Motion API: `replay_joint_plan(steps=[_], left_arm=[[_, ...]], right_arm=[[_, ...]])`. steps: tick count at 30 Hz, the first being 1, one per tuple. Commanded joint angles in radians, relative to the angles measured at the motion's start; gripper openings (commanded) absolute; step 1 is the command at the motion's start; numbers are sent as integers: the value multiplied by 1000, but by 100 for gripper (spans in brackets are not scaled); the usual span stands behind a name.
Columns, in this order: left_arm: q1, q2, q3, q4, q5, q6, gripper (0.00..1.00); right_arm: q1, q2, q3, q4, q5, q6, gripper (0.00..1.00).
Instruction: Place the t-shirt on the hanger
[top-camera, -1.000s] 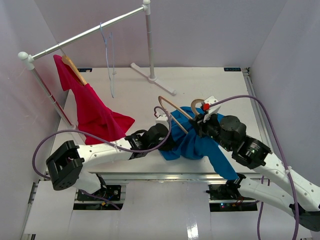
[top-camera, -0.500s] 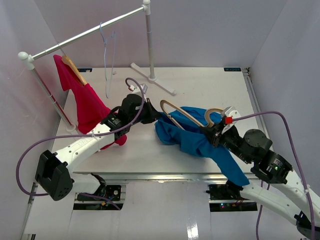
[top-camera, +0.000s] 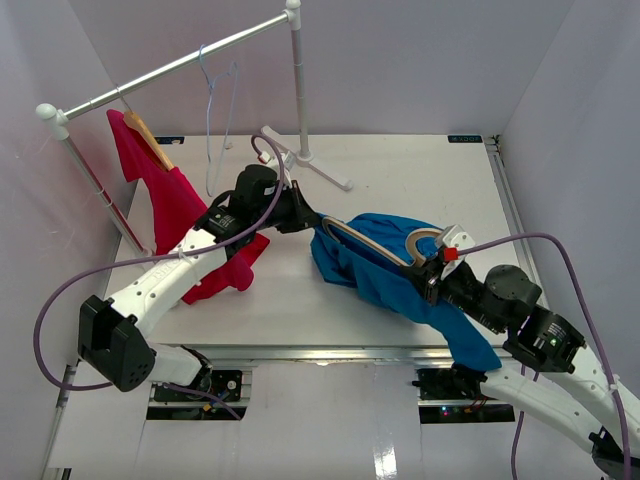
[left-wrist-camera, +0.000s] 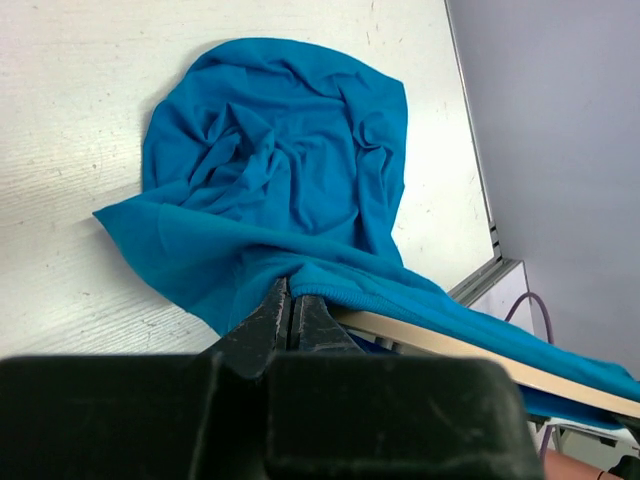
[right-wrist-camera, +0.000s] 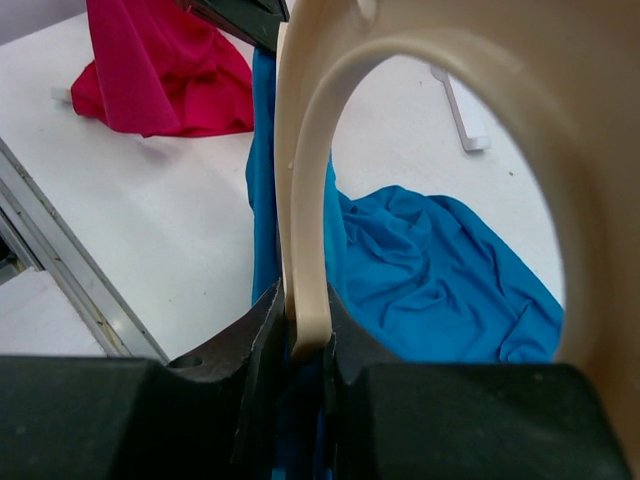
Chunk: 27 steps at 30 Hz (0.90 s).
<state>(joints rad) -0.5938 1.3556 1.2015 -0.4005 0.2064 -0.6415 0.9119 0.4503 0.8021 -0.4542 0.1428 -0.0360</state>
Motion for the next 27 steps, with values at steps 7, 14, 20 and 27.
replay_joint_plan(steps=[7,14,20,27], left_arm=[[31,-17,118,-92,-19,103,0],[28,-3,148,-95,119,156,0],[-7,-8,159,-86,217,163,0],[-79,-21,184,-119,193,191,0]], right_arm=[[1,115,22,21,-99,0,8],[1,215,52,102,-119,11,8],[1,365,127,204,-98,18,8],[1,493,186,308,-54,37,8]])
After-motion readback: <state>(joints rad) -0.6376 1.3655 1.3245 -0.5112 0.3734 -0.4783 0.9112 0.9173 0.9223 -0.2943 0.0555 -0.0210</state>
